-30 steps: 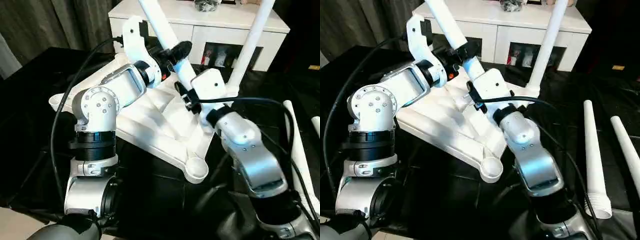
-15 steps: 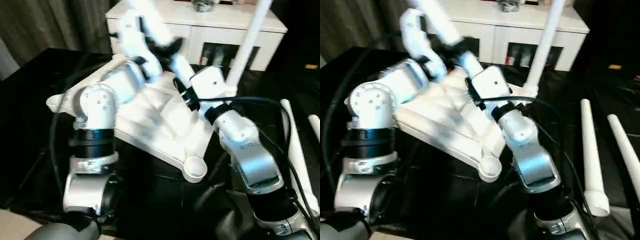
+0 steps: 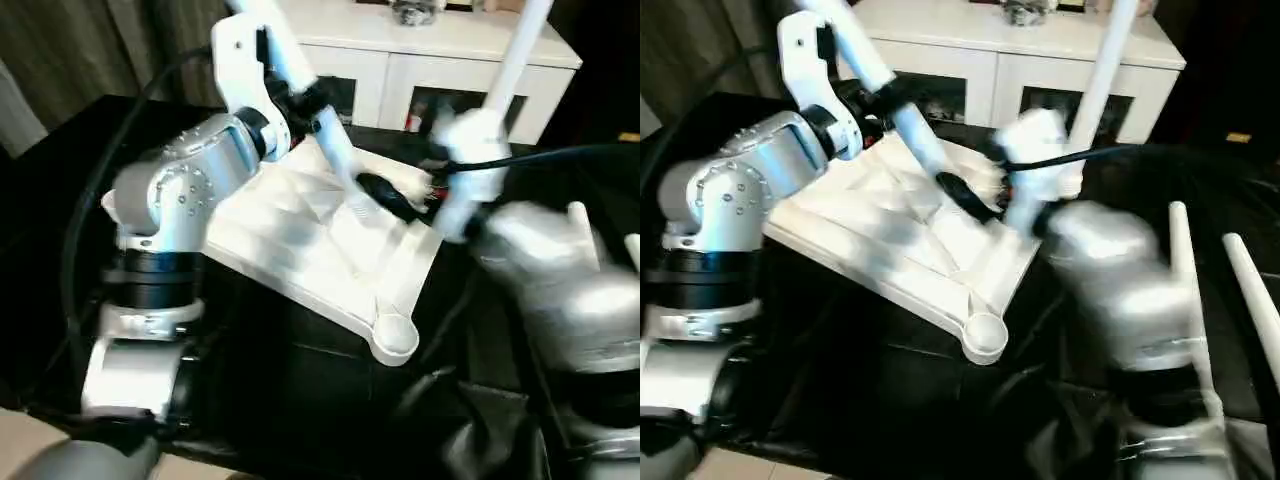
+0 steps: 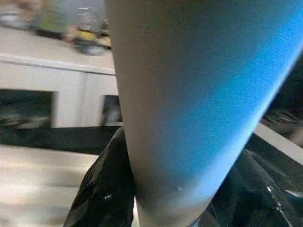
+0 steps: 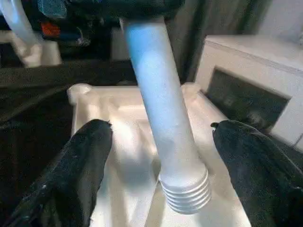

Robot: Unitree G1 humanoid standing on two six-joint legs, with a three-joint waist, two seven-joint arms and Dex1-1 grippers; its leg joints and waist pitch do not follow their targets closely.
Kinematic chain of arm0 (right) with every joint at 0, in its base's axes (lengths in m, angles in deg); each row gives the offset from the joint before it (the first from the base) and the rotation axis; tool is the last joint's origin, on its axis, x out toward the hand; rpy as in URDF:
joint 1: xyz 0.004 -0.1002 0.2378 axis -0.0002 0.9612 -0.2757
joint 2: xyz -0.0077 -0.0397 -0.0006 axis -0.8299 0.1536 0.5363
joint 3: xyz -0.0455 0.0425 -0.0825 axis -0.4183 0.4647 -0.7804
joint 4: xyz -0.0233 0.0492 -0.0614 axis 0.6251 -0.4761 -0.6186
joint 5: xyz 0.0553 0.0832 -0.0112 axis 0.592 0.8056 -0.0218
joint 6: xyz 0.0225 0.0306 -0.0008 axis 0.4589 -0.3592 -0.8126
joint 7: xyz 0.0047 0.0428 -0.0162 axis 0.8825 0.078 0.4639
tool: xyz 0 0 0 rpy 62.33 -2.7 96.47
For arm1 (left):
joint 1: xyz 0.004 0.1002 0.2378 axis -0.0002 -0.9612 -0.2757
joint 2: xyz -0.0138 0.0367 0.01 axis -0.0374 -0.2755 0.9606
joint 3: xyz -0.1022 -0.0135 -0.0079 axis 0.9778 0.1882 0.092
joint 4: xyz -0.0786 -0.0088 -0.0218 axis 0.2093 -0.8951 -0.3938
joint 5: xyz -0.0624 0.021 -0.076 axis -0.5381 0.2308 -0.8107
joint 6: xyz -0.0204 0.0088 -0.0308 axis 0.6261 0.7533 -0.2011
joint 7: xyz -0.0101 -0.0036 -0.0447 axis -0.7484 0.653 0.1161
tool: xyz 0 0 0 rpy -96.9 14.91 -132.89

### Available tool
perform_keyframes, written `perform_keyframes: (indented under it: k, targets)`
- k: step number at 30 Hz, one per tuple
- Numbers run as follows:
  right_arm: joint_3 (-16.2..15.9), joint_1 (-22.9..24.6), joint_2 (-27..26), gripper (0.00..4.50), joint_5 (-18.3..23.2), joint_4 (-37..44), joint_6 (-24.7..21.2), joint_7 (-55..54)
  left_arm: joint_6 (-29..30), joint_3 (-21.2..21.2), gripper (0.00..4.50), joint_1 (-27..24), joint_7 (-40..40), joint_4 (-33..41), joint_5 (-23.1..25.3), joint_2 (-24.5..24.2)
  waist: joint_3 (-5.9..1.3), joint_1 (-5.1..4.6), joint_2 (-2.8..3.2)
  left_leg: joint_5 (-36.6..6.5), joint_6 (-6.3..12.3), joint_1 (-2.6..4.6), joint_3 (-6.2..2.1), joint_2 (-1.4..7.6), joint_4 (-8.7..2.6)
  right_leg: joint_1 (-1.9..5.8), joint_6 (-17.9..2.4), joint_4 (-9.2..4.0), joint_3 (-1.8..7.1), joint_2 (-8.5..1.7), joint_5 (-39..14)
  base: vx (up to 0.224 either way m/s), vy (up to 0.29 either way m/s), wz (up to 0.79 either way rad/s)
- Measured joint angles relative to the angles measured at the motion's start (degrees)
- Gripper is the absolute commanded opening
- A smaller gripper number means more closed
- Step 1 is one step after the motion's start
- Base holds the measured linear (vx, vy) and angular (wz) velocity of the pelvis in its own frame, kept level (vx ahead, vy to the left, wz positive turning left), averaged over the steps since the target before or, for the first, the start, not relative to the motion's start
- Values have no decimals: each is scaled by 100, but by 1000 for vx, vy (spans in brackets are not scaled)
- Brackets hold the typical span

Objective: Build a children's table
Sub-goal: Pick table leg

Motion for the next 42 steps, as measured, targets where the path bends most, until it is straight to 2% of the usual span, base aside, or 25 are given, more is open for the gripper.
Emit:
perform_keyframes:
  k: [1, 2, 4, 8, 11, 14, 17, 21, 22, 25, 27, 30, 33, 42]
  targets:
    - [67, -48, 41, 411, 126, -16, -139, 88, 68, -124, 179, -1, 268, 82, -72, -105, 0, 2, 0, 3, 2, -3, 0, 0, 0, -3, -2, 1, 0, 0, 1, 0, 0, 0]
    - [147, -84, 78, 432, 243, -22, -252, 160, 123, -220, 179, -1, 505, 176, -147, -173, 0, 2, 0, 3, 2, -1, 0, 0, 1, -2, -2, 3, 1, 0, 1, 0, 0, 0]
    - [431, -157, 263, 443, 703, -66, -577, 445, 244, -450, 179, 4, 1105, 435, -364, -357, 0, 4, 0, 3, 2, 2, 1, 0, 1, 1, -3, 2, 1, -1, 2, 0, 0, 0]
    - [882, -194, 444, 450, 1514, -141, -998, 937, 353, -568, 179, 13, 1772, 538, -535, -572, 0, 3, 0, 11, 1, 4, 2, 1, 1, 2, -7, 4, 0, -1, 4, 0, 0, 0]
    - [1044, -206, 507, 450, 1963, -266, -1337, 1201, 369, -642, 179, 45, 2199, 536, -635, -639, 0, 0, 0, 17, 0, 4, 2, 1, 2, 2, -12, 4, -1, -1, 8, 0, 0, 0]
    - [1001, -172, 764, 450, 2215, -272, -1636, 1572, 379, -722, 179, 142, 2604, 542, -726, -766, 0, 12, 0, 18, 1, 5, 2, 1, 3, 6, -13, 4, 0, -1, 8, 0, 0, 0]
    - [769, -15, 1024, 450, 2200, -218, -1640, 1823, 423, -734, 179, 157, 2814, 543, -783, -861, -1, 20, -1, 19, 1, 2, 3, 3, 5, 7, -12, 4, -1, -2, 8, 0, 0, 0]
    - [282, 130, 1313, 450, 1869, 88, -1390, 1904, 520, -849, 179, 156, 2991, 544, -784, -908, 0, 24, -2, 21, -1, 1, 5, 4, 6, 8, -10, 4, -1, -4, 7, 0, 0, 0]
    - [210, 130, 1312, 420, 1810, 113, -1361, 1900, 522, -849, 179, 156, 3025, 544, -784, -909, 0, 19, -2, 21, -1, 2, 5, 4, 6, 8, -10, 4, -1, -4, 7, 0, 0, 0]
    - [-29, 130, 1256, 412, 1562, 92, -1213, 1804, 521, -850, 179, 156, 3101, 557, -785, -908, 0, 13, -2, 21, -2, 1, 5, 4, 6, 6, -8, 4, -1, -4, 6, 0, 0, 0]
    - [-101, 130, 1242, 381, 1496, 36, -1121, 1792, 521, -858, 179, 156, 3107, 579, -783, -909, 0, 18, -2, 21, -2, 0, 5, 5, 6, 7, -9, 5, -1, -4, 6, 0, 0, 0]
    - [-159, 130, 1255, 363, 1452, -13, -1084, 1792, 521, -858, 179, 157, 3156, 604, -783, -917, -1, 19, -2, 22, -2, -2, 5, 4, 6, 7, -9, 4, -1, -4, 6, 0, 0, 0]
    - [-216, 130, 1259, 325, 1434, -13, -997, 1792, 522, -858, 179, 157, 3204, 604, -783, -939, 0, 22, -2, 22, -1, -3, 5, 5, 6, 7, -10, 4, -1, -4, 7, 0, 0, 0]
    - [-235, 147, 1260, 254, 1310, -13, -897, 1793, 525, -861, 179, 156, 3272, 617, -777, -948, 0, 22, -2, 22, -1, -3, 5, 5, 6, 7, -10, 4, -2, -4, 7, 0, 0, 0]
